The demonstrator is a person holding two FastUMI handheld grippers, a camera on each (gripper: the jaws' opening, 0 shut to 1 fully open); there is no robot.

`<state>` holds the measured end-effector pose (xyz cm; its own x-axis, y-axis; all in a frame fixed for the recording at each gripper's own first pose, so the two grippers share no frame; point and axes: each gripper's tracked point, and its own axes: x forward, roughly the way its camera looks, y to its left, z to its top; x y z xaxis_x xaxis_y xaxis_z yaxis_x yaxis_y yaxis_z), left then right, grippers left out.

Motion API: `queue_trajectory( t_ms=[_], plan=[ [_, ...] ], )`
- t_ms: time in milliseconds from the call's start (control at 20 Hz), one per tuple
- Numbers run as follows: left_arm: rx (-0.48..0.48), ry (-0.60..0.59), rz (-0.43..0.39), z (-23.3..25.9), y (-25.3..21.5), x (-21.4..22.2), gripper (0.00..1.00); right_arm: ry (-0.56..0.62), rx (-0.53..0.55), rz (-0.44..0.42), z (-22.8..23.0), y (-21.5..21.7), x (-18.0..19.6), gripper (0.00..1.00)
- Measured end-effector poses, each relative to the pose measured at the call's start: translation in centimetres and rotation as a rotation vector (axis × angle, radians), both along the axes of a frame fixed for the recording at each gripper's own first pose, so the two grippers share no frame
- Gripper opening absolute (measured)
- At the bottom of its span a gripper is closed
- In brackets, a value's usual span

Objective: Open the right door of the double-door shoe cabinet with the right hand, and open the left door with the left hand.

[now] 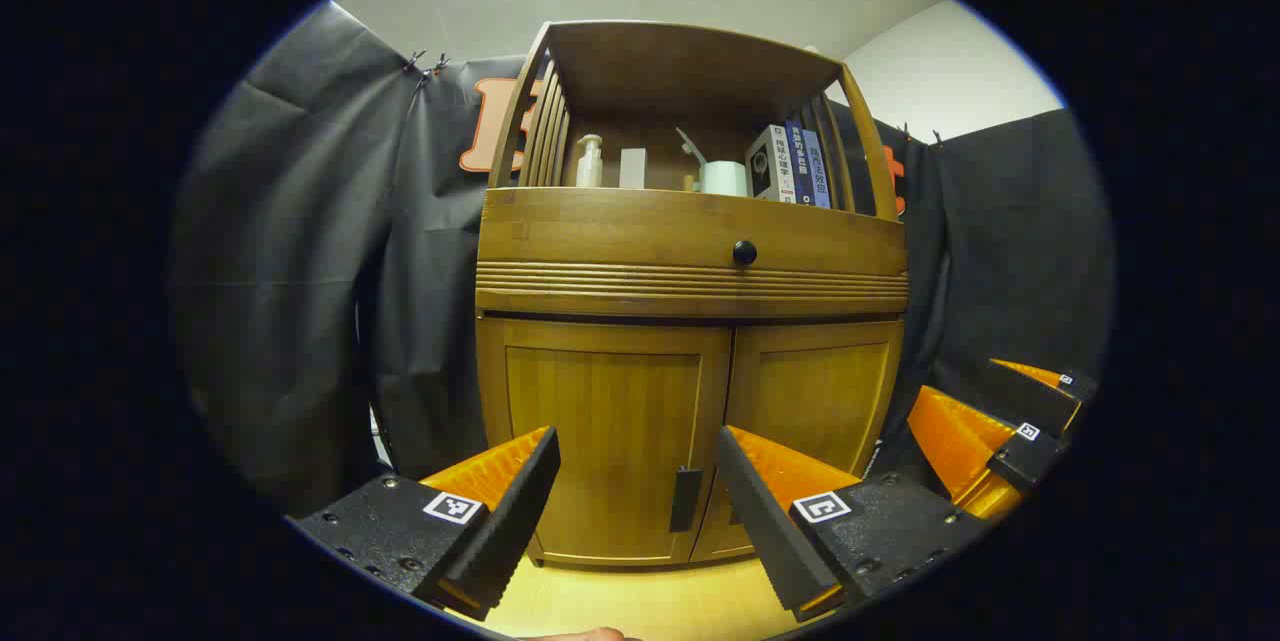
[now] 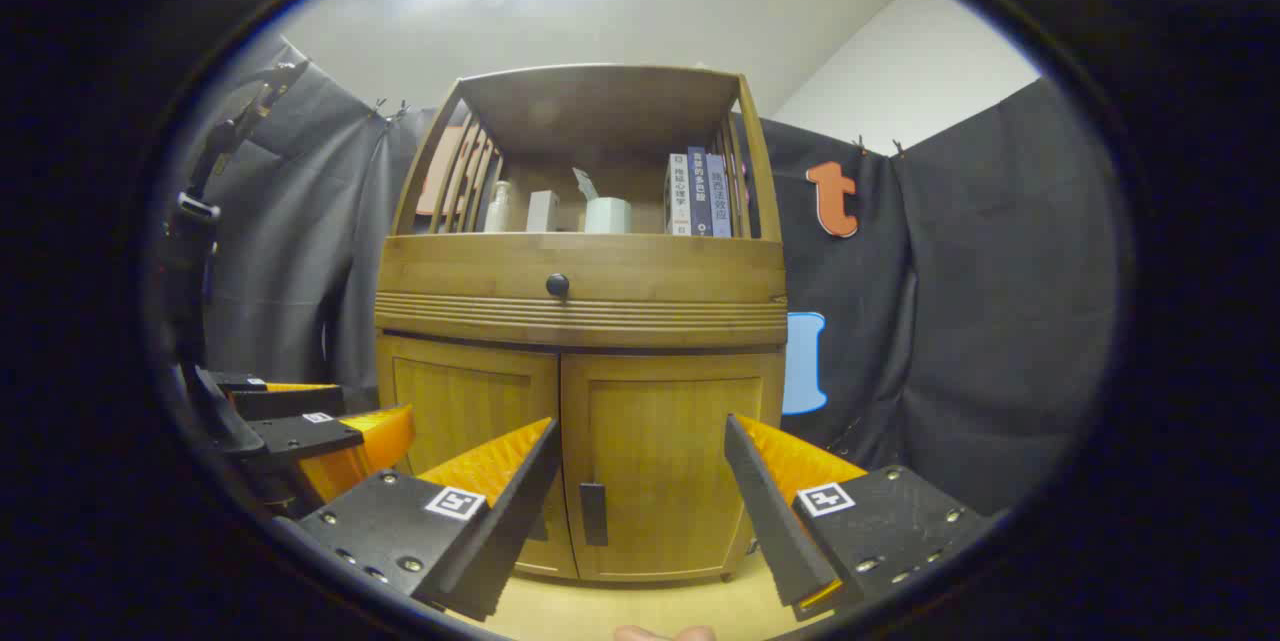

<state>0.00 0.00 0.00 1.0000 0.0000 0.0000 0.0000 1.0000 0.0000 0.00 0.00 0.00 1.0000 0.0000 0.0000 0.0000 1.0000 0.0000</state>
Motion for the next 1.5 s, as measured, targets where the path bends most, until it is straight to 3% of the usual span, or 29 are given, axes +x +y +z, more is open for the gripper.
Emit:
queue_trajectory(
  t_ms=[400,950,1250,1400,1500],
  plan=[
    [0.019,-0.046,0.013,0.8,0.1,0.2,0.95,-0.006,-0.015,0.016,0.1,0.4,0.8,0.97],
    [0.003,-0.002,0.017,-0.6,0.5,0.5,0.97,0.028,-0.011,0.031,-1.2,0.8,2.1,0.98],
    [0.041,0.009,0.11,-1.3,4.1,-0.6,0.94,0.109,-0.011,0.081,-4.6,2.7,5.5,0.97],
    [0.059,0.006,0.173,-1.2,6.5,-1.3,0.99,0.184,-0.003,0.119,-7.3,4.3,7.7,0.98],
    [0.064,0.007,0.217,-1.1,8.1,-1.6,0.94,0.251,-0.015,0.136,-9.9,5.4,9.1,0.96]
  ],
)
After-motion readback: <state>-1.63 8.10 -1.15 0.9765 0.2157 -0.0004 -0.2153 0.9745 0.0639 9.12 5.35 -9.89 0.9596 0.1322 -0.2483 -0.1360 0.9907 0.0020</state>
